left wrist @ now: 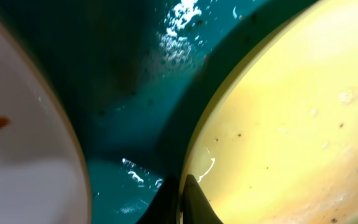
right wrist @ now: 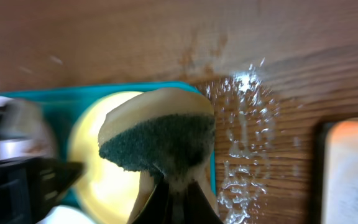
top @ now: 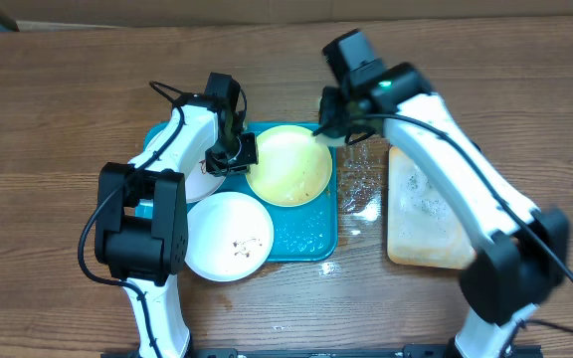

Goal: Clean dirty plates on tray and stack at the side
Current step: 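Return the sponge to the soapy tray with the right gripper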

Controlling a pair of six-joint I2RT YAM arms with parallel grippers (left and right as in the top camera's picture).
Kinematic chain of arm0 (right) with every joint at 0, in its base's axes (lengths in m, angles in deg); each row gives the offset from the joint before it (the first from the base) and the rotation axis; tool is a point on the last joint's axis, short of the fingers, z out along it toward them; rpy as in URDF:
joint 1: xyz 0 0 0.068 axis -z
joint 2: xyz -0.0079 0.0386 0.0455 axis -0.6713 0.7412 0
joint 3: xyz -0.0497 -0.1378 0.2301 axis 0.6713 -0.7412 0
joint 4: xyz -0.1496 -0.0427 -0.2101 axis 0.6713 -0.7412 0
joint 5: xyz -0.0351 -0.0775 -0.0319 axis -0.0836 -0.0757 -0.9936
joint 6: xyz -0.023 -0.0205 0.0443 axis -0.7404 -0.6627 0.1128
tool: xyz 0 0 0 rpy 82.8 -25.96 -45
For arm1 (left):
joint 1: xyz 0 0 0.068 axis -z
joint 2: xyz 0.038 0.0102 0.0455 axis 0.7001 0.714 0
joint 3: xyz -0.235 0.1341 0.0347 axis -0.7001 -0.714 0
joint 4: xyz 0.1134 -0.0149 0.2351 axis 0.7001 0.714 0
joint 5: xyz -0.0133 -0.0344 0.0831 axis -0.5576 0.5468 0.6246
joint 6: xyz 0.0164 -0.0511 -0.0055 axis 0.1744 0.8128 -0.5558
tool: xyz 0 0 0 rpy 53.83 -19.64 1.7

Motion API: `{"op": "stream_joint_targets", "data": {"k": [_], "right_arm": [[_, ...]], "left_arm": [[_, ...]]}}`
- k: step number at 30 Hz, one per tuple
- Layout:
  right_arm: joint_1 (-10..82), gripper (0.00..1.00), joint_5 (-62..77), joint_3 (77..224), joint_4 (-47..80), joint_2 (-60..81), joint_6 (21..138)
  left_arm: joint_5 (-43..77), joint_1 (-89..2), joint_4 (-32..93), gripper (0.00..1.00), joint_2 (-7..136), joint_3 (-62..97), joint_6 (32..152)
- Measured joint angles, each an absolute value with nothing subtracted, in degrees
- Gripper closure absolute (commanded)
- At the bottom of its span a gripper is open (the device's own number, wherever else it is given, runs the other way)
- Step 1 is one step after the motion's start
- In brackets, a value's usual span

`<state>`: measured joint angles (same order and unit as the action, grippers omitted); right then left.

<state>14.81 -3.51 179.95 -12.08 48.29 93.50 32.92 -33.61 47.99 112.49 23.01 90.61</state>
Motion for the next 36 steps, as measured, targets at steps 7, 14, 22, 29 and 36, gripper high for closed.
{"op": "stream_joint_targets", "data": {"k": [7,14,22,29,36], "right_arm": [[18.4,0.96,-4.2,180.7,-21.2,42.4,93.2],[24.5,0.96,-4.8,180.6,-26.6,42.6,93.2],[28.4,0.96,-5.9,180.5,-29.9,42.6,92.7],[28.5,0.96,-7.3,176.1,-28.3,42.6,92.5],[29.5,0.96,-7.2,168.8,-23.8,42.6,92.4]], "left_arm": [[29.5,-33.7,43.9,0.96,112.7,23.0,89.9],[20.5,-34.0,40.4,0.96,112.8,22.9,89.3],[20.3,-34.0,41.0,0.96,112.8,23.0,89.9],[26.8,-33.9,49.0,0.96,112.7,27.3,91.2],[38.0,-31.7,59.1,0.96,106.3,38.4,91.8]]}}
